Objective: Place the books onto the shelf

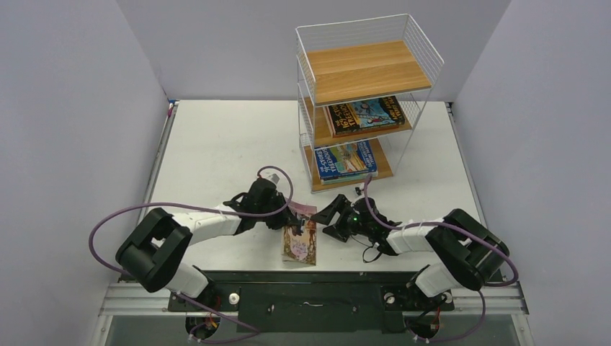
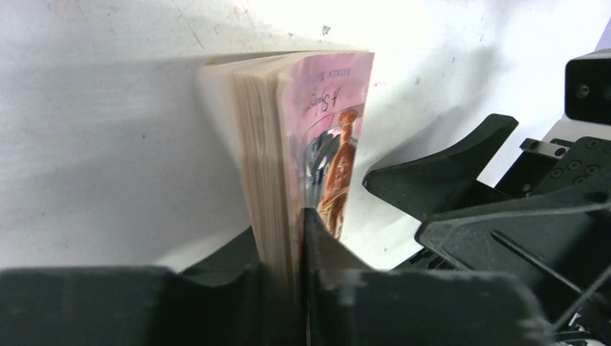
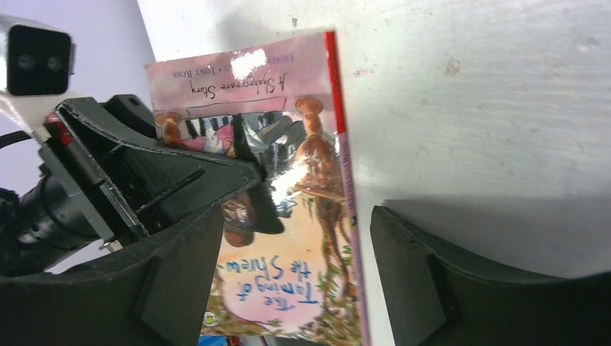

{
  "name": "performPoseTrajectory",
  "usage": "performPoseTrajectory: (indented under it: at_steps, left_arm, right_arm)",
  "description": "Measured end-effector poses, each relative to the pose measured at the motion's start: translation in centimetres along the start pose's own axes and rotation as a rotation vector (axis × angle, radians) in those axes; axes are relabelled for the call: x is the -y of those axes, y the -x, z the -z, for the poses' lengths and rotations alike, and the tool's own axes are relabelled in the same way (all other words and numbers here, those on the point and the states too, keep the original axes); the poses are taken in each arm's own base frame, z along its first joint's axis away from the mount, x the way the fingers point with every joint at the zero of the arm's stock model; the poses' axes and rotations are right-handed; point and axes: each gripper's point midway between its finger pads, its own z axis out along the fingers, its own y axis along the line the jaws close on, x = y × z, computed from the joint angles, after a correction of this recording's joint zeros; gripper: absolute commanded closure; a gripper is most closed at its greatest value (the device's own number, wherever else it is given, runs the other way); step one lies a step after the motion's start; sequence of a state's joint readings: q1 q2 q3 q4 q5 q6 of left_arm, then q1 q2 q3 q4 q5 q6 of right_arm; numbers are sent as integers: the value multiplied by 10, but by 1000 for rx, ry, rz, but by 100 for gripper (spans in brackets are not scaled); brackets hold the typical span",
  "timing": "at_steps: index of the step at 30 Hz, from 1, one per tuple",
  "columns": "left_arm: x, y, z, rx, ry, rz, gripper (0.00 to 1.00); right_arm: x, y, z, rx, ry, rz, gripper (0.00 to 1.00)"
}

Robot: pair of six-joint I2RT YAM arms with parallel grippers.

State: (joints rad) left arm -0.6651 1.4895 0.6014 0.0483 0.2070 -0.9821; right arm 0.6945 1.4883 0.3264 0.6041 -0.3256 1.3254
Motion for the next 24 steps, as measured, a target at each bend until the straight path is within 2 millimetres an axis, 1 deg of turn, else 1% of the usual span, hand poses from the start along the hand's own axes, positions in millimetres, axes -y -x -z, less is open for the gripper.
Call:
performPoseTrajectory:
  at_steps: [1, 4, 6, 9, 13, 17, 20, 22, 24]
  left_arm:
    - [0, 0, 2, 1, 1, -3, 100]
    - [6, 0, 12, 5, -18, -32, 100]
    - [8, 0, 16, -4, -36, -43, 100]
    - [14, -6, 21, -35, -90, -46, 100]
    - [35, -13, 34, -73, -202, -63, 100]
    - [65, -12, 53, -83, -339, -84, 100]
    - [87, -6, 67, -67, -426, -83, 100]
    - [98, -1, 75, -52, -471, -85, 100]
    - [108, 3, 82, -38, -508, -85, 100]
  right_arm:
    - [2, 1, 2, 5, -5, -1, 29]
    - [8, 6, 11, 33, -31, 1, 29]
    - [12, 11, 18, 52, -50, 11, 29]
    - [14, 17, 28, 68, -58, 23, 28]
    - [2, 17, 38, 47, -14, 48, 27]
    - [-16, 9, 47, 7, 59, 76, 27]
    - [-29, 5, 55, -13, 110, 90, 26]
    - [-39, 2, 62, -24, 138, 106, 26]
    - [-54, 2, 70, -28, 167, 131, 27]
